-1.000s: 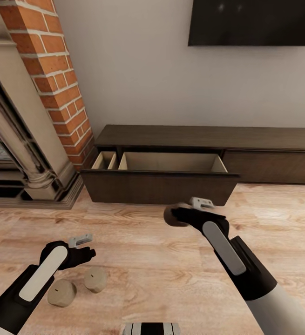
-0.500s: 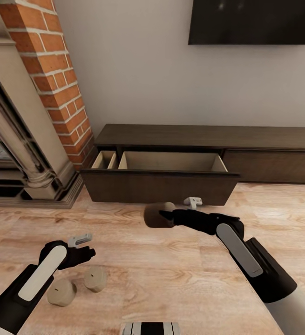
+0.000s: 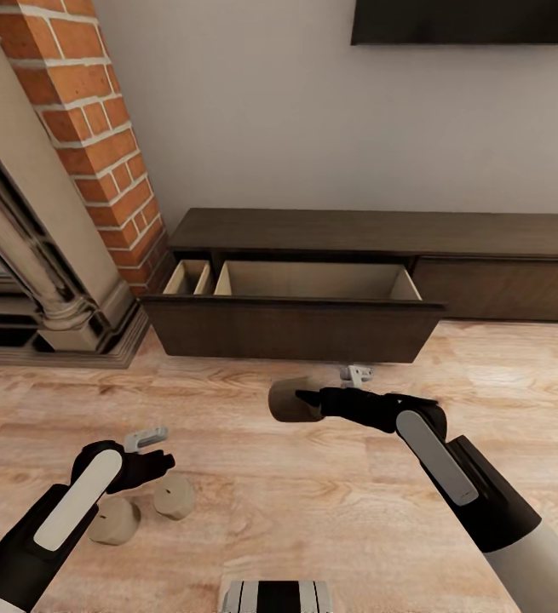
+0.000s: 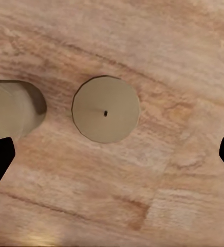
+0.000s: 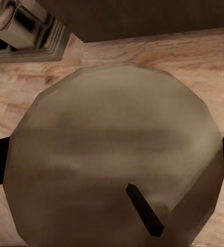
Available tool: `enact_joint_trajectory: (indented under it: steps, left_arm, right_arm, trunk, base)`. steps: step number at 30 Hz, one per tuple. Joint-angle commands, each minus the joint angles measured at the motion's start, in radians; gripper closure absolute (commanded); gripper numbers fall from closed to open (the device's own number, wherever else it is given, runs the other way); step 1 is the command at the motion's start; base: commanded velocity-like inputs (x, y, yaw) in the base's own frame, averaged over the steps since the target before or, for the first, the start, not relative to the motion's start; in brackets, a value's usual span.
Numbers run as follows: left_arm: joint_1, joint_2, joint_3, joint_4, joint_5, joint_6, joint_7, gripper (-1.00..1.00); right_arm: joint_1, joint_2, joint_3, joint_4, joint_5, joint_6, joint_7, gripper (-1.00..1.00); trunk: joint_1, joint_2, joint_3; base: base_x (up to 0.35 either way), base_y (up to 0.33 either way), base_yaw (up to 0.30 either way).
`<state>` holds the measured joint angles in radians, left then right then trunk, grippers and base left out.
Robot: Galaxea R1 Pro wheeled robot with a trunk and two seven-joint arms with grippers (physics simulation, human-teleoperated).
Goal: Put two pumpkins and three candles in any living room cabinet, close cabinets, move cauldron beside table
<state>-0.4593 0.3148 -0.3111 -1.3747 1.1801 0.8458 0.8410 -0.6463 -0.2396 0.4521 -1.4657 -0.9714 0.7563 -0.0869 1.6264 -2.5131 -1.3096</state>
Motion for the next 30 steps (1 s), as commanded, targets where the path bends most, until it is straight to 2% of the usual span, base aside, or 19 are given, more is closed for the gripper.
enact_joint_trajectory:
  steps: [1,7,12,14,17,19,30]
  left_arm:
    - [-0.001,0.001,-0.003,0.001,0.01,-0.002,0.01,-1.0]
    - [-0.001,0.0,-0.008,0.003,0.012,-0.005,0.003,-1.0]
    - [-0.001,0.001,-0.009,0.004,0.002,-0.007,-0.118,-1.0]
    - [-0.001,0.001,-0.003,0.017,-0.027,-0.009,-0.151,-1.0]
    - [-0.001,0.001,0.0,0.027,-0.066,-0.01,-0.164,-1.0]
    - [-0.001,0.001,0.001,0.029,-0.077,-0.011,-0.167,-1.0]
    - [-0.001,0.001,0.0,0.031,-0.086,-0.038,-0.169,-1.0]
  right_arm:
    - [-0.001,0.0,0.001,0.004,-0.014,0.0,-0.01,1.0]
    - [-0.001,0.004,0.0,0.013,-0.012,0.0,-0.01,1.0]
    - [-0.001,0.006,0.0,0.014,-0.01,0.0,-0.01,1.0]
    - [-0.001,0.006,0.0,0.015,-0.008,0.0,-0.01,1.0]
    - [-0.001,0.006,0.0,0.015,-0.007,0.0,-0.012,1.0]
    - [-0.001,0.006,0.0,0.015,-0.006,0.0,-0.012,1.0]
    - [-0.001,0.007,0.0,0.042,-0.003,0.0,-0.013,1.0]
  trunk:
    - [0.0,-0.001,-0.005]
    - [0.003,-0.002,-0.028]
    - [0.005,-0.003,-0.047]
    - [0.006,-0.004,-0.055]
    - [0.007,-0.004,-0.067]
    - [0.008,-0.005,-0.074]
    - [0.013,-0.007,-0.117]
  base:
    - [0.0,0.0,0.0]
    - [0.0,0.0,0.0]
    - [0.0,0.0,0.0]
    - [0.0,0.0,0.0]
    - [0.0,0.0,0.0]
    - [0.0,0.0,0.0]
    - [0.0,0.0,0.0]
